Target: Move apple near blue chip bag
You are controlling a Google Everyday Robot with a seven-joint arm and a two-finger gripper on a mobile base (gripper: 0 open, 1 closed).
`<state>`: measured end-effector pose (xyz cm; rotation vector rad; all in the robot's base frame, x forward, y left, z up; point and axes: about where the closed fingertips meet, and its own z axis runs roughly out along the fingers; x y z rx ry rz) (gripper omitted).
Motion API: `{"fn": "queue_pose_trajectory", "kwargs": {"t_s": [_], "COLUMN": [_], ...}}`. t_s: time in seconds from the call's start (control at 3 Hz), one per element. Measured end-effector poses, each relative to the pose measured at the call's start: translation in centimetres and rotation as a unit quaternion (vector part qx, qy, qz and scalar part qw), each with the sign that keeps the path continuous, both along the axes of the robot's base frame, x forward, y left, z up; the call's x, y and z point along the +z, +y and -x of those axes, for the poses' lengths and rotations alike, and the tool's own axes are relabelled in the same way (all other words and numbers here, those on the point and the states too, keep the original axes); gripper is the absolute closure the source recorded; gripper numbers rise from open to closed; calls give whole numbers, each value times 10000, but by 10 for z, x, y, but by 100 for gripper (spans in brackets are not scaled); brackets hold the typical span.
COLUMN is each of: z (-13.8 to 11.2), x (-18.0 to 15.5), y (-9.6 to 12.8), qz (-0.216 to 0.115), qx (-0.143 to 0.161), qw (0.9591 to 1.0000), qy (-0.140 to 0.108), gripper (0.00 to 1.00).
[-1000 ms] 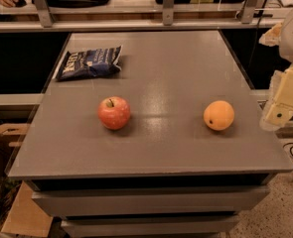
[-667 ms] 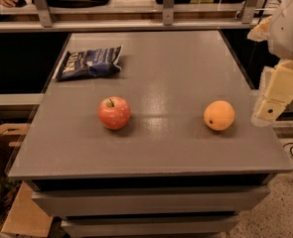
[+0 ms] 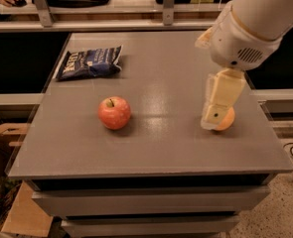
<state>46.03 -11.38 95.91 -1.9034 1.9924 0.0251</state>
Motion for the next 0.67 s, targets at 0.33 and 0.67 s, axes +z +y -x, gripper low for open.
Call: {"fn": "queue_pose_trajectory", "kwargs": {"t_s": [0.33,0.67], "z": [-4,-7], "x": [-20,-33], "y": [40,75], "qz": [-519,-1069], "qx": [102,215], "qw": [9986,9940], "qy": [57,120], "gripper": [0,0]}}
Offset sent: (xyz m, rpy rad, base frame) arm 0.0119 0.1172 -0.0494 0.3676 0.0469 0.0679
